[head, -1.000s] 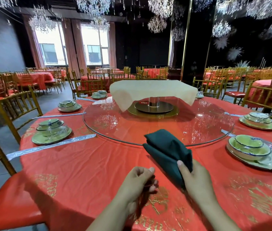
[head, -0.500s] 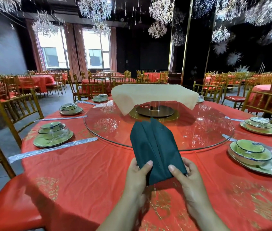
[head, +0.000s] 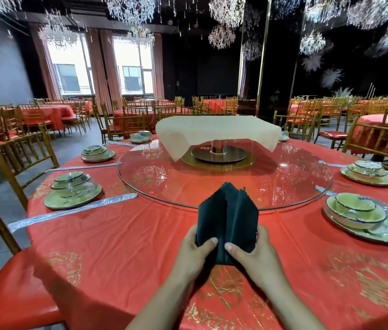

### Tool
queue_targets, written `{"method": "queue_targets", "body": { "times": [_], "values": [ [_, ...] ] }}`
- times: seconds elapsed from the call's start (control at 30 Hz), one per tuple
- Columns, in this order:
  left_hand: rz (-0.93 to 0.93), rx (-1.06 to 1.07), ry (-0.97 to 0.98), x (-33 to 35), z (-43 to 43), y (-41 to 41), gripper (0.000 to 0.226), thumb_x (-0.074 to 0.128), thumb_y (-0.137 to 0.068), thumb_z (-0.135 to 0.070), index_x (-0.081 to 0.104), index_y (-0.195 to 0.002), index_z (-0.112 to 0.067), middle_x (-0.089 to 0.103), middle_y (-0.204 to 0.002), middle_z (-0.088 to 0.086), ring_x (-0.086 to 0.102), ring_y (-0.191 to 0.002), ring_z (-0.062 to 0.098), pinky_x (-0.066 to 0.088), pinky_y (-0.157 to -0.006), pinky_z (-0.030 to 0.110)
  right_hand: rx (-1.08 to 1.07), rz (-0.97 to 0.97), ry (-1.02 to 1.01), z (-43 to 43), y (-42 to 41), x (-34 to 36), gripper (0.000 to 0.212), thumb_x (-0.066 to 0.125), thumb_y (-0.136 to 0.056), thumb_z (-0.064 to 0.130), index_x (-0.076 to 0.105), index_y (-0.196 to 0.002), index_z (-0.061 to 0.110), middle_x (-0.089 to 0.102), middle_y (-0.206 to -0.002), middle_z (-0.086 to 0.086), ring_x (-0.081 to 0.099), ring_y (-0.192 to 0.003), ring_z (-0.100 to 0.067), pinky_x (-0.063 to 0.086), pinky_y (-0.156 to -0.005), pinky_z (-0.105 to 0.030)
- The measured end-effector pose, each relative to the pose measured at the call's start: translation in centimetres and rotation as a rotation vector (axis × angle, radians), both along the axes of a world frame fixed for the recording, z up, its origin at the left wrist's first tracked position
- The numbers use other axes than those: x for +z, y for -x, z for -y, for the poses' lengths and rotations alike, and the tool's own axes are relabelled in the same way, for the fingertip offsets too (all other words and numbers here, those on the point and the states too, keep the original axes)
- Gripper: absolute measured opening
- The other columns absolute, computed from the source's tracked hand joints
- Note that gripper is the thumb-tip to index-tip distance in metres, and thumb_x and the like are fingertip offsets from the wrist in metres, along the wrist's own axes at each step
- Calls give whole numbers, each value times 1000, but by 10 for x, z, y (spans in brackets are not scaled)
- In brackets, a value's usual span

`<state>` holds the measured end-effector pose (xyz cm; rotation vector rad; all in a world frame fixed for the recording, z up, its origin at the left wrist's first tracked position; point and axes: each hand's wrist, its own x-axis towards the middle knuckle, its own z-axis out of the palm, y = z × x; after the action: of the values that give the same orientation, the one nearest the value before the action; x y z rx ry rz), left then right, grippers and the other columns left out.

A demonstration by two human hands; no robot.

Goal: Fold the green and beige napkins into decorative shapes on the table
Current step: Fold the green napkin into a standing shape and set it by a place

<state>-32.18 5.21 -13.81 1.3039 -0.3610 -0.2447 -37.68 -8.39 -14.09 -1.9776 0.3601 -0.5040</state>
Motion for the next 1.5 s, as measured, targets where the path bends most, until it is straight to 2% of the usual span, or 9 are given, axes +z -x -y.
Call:
{"method": "queue_targets", "body": {
  "times": [0.2,0.33,0.43,0.63,0.9,1.0,1.23,1.37,1.5],
  "values": [
    [145,176,-72,6,11,15,75,82,-45,-43,39,-107,-40,58,-110,0,63,-99,11,51,-90,42,-43,-24,31,-8,2,4,51,68,-74,47,41,-112,26,61,-104,5,60,-96,-19,51,-79,-43],
    [333,369,-166,15,21,18,83,72,-48,-53,22,-114,-61,40,-127,-10,47,-116,5,45,-94,29,-44,74,13,-12,8,11,79,63,-67,55,18,-131,50,53,-125,4,58,-109,-17,51,-84,-44],
    [422,430,-162,16,26,16,72,71,-58,-48,27,-114,-56,38,-127,-13,45,-120,13,45,-95,35,-66,141,114,-12,13,20,81,62,-70,55,7,-130,58,45,-131,3,55,-113,-18,51,-84,-45],
    [429,482,-57,19,30,14,57,71,-77,-3,32,-103,-35,44,-109,-13,46,-97,-13,38,-76,3,-88,205,267,-11,12,30,81,63,-75,50,15,-139,45,41,-136,4,50,-118,-19,49,-86,-40],
    [447,405,42,25,21,16,44,65,-75,-29,40,-99,-56,56,-109,-3,56,-101,10,48,-84,22,-163,276,260,-15,9,36,54,71,-77,31,40,-119,20,37,-115,9,48,-97,-14,48,-76,-43],
    [448,408,84,25,20,15,34,64,-75,-27,42,-99,-38,55,-95,-9,54,-89,0,44,-78,13,-176,317,243,-16,10,38,46,71,-78,25,39,-111,17,41,-111,5,44,-91,-13,47,-77,-44],
    [219,316,284,24,14,8,23,66,-72,-28,50,-86,-24,58,-73,-12,53,-69,8,43,-69,28,-134,364,69,-9,5,34,38,66,-81,21,33,-100,22,48,-104,0,53,-96,-21,47,-79,-38],
    [36,270,421,25,12,10,12,61,-85,-9,54,-87,-19,65,-77,-4,56,-79,19,43,-75,37,-72,370,-167,-1,3,33,28,60,-74,38,42,-91,26,57,-102,-5,55,-94,-22,44,-82,-31],
    [-48,241,507,25,6,10,18,58,-86,-4,62,-91,-21,68,-92,2,62,-84,19,48,-80,35,-46,391,-350,6,4,31,17,60,-87,10,48,-86,22,57,-90,2,56,-85,-17,43,-80,-33]
  ]
}}
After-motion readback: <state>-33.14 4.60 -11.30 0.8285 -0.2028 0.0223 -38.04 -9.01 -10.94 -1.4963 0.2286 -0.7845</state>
